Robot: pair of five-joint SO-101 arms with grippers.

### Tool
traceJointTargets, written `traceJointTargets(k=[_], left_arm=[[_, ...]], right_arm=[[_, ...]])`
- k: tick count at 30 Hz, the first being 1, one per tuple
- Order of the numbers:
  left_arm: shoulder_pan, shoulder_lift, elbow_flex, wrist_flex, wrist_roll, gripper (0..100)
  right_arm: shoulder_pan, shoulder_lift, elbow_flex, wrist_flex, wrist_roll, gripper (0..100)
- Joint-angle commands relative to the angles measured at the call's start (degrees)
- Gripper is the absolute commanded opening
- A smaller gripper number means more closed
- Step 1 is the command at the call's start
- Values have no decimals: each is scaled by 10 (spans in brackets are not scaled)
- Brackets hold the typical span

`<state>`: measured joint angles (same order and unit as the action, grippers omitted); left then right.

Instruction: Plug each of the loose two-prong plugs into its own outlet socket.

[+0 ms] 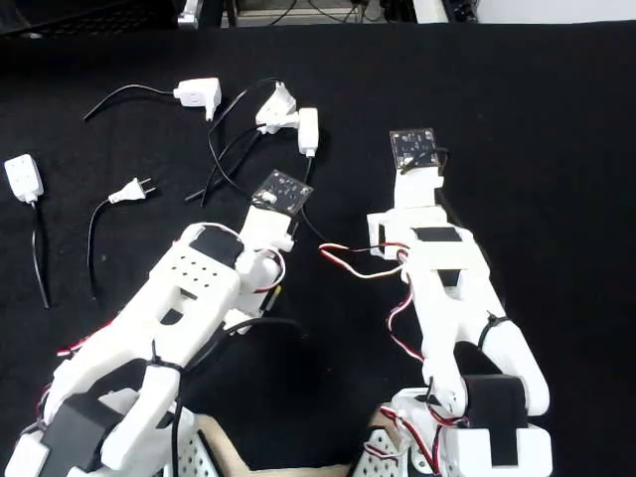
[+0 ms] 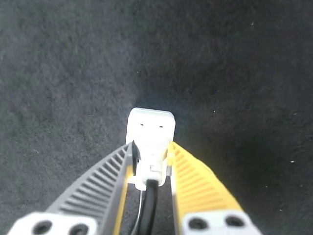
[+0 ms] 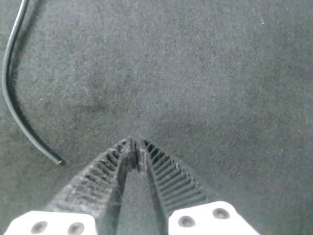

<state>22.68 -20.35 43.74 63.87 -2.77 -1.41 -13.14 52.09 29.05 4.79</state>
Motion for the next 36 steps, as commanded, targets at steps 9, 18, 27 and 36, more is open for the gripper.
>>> traceJointTargets(k=[9,18,27,36], left_arm=[[-4,32,51,-44,-5,30],[-21,247,-99,18,-5,30],[-27,234,-116,38,-5,47],[-31,125,-108,82,-4,198]], right_arm=[[4,0,3,-5,-5,13],[4,0,3,-5,-5,13],[4,0,1,-5,-5,13],[4,0,0,-6,-5,13]])
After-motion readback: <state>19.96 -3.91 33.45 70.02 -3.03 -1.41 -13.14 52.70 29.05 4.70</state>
